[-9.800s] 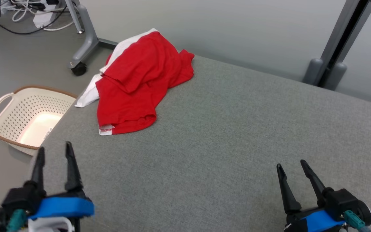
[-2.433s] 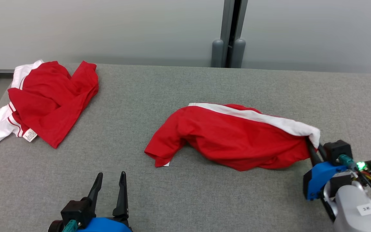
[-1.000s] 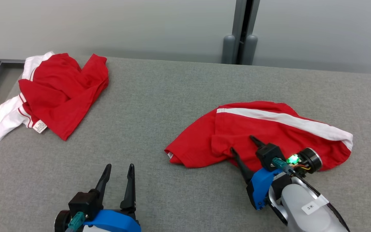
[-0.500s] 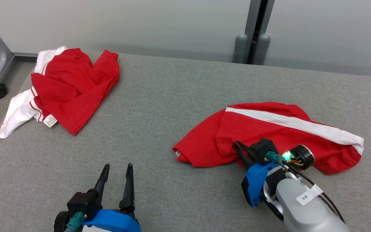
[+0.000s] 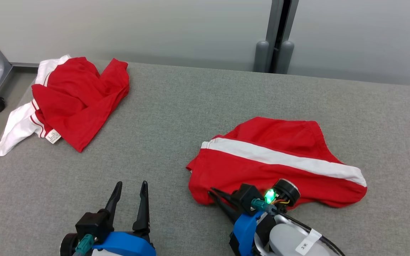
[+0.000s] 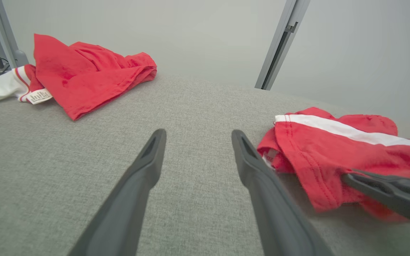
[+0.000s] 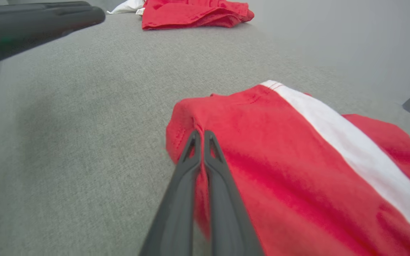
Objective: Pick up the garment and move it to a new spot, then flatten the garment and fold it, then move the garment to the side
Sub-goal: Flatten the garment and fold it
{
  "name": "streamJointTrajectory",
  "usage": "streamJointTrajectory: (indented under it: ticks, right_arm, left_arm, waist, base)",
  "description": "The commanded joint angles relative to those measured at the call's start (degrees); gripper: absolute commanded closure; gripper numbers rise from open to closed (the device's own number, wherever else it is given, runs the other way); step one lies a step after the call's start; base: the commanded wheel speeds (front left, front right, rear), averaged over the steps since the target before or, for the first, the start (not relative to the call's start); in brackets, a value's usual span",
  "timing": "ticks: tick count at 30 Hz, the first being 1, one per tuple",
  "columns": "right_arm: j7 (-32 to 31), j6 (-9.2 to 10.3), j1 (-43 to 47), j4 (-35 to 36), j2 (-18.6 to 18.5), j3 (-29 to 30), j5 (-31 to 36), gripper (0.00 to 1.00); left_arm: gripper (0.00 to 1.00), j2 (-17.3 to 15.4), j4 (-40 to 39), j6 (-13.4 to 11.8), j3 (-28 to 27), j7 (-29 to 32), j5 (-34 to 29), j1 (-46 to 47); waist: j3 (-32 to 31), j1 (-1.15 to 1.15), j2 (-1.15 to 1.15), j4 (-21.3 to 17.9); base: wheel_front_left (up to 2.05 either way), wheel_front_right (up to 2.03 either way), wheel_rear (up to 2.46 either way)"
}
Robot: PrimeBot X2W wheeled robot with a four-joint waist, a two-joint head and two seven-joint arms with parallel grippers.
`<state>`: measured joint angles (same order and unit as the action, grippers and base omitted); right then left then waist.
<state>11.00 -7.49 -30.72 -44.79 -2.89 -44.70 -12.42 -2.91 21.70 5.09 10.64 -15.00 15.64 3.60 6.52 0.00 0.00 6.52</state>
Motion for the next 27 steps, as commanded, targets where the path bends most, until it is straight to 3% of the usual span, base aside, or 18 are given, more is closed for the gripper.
streamJointTrajectory:
  ticks: [1,6,7,8,9,10,11,15,19,27]
  right_arm:
    - [-0.3,0.00,1.1,0.4,0.0,-0.8,-0.9,1.00]
    - [-1.6,0.00,2.0,-1.1,0.0,-4.6,-0.8,1.00]
    - [-1.3,0.00,2.2,-1.3,0.0,-4.9,-0.7,0.93]
    - [-1.0,0.00,2.4,-1.5,0.0,-5.3,-0.6,0.73]
    - [-0.7,0.00,2.5,-1.6,0.0,-5.6,-0.5,0.67]
    - [-0.6,0.00,2.9,-1.4,0.0,-5.8,-0.7,0.06]
    - [0.0,0.00,3.1,-1.2,0.0,-5.8,-1.0,0.00]
    - [2.2,0.00,3.5,0.0,0.0,-4.1,0.2,0.00]
    - [3.9,0.00,5.2,3.1,0.0,1.8,2.0,0.00]
    - [4.2,0.00,12.5,12.9,0.0,21.4,5.9,0.00]
  left_arm:
    - [0.00,0.0,0.1,0.2,0.1,-0.3,-0.3,0.1]
    - [0.00,0.0,0.3,0.3,0.2,-0.3,-0.4,0.0]
    - [0.00,0.0,0.4,0.3,0.2,-0.3,-0.4,-0.2]
    - [0.00,0.0,0.4,0.3,0.2,-0.3,-0.5,-0.3]
    - [0.00,0.0,0.5,0.3,0.1,-0.3,-0.5,-0.4]
    - [0.00,0.0,0.5,0.3,0.2,-0.3,-0.6,-0.4]
    - [0.00,0.0,0.5,0.3,0.2,-0.3,-0.7,-0.4]
    - [0.00,0.0,0.5,0.4,0.3,-0.3,-1.4,0.1]
    - [0.00,0.0,0.5,0.7,0.2,-0.3,-2.4,0.9]
    - [0.00,0.0,0.8,0.9,0.3,-0.3,-3.0,2.1]
  waist:
    - [0.0,0.00,0.00,0.1]
    - [-0.4,0.00,0.00,0.2]
    - [-0.5,0.00,0.00,0.2]
    - [-0.6,0.00,0.00,0.1]
    - [-0.7,0.00,0.00,-0.1]
    - [-0.8,0.00,0.00,-0.2]
    - [-1.0,0.00,0.00,-0.4]
    - [-1.8,0.00,0.00,-1.4]
    - [-2.9,0.00,0.00,-2.5]
    - [-5.2,0.00,0.00,-4.6]
  base:
    - [0.00,0.00,0.00]
    - [0.00,0.00,0.00]
    - [0.00,0.00,0.00]
    - [0.00,0.00,0.00]
    - [0.00,0.00,0.00]
    - [0.00,0.00,0.00]
    - [0.00,0.00,0.00]
    - [0.00,0.00,0.00]
    - [0.00,0.00,0.00]
    - [0.00,0.00,0.00]
